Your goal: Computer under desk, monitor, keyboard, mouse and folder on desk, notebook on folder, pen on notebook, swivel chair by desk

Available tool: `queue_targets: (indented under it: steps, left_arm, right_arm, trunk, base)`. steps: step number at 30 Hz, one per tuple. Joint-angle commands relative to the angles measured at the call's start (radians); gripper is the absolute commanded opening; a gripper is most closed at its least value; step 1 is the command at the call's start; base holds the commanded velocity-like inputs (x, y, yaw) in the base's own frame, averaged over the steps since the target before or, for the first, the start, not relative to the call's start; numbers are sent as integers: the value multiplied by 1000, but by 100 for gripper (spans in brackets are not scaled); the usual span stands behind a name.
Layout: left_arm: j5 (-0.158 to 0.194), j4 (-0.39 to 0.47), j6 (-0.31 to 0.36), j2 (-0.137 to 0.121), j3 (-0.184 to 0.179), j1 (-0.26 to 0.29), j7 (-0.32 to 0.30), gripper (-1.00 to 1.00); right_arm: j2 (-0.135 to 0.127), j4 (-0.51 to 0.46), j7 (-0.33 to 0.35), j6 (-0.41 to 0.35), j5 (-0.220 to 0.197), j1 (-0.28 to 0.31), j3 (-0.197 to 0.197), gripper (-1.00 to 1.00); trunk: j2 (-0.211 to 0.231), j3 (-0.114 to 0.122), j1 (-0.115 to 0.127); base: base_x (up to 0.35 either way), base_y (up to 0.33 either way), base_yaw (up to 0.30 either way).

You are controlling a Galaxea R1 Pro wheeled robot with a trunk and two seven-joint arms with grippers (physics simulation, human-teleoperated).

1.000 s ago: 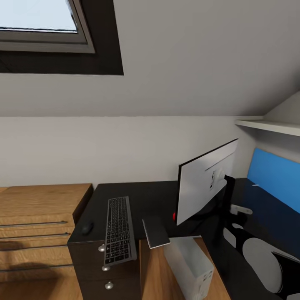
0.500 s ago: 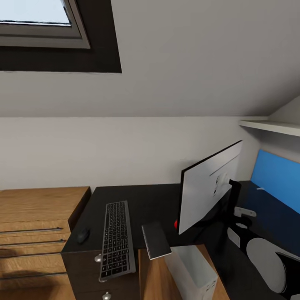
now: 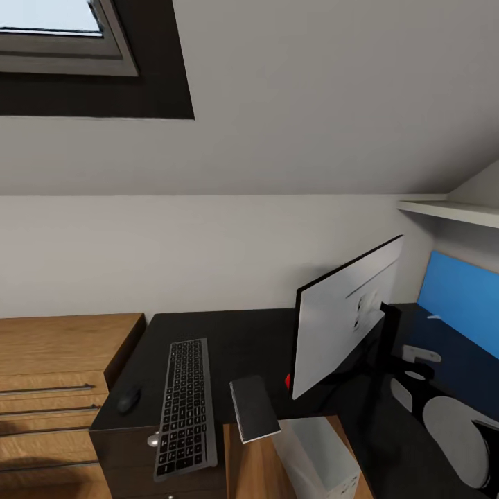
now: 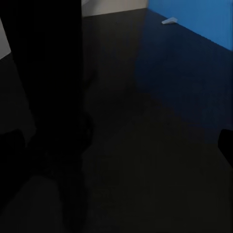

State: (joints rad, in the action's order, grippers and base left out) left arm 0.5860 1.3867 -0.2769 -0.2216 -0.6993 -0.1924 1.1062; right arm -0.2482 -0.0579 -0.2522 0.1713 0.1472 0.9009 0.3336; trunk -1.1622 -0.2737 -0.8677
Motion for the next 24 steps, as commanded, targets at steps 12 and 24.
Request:
queue_targets:
  steps: [12, 24]
  left_arm:
    - [6, 2, -5, -1, -2, 1, 1, 100]
    - [6, 2, -5, -1, -2, 1, 1, 100]
  right_arm:
    - [0, 2, -1, 9, 11, 1, 7, 100]
    - [6, 3, 71, 51, 15, 1, 4, 100]
  trunk:
    - [-1, -1, 0]
    - [-1, -1, 0]
  base:
    - [0, 0, 0]
    - [0, 0, 0]
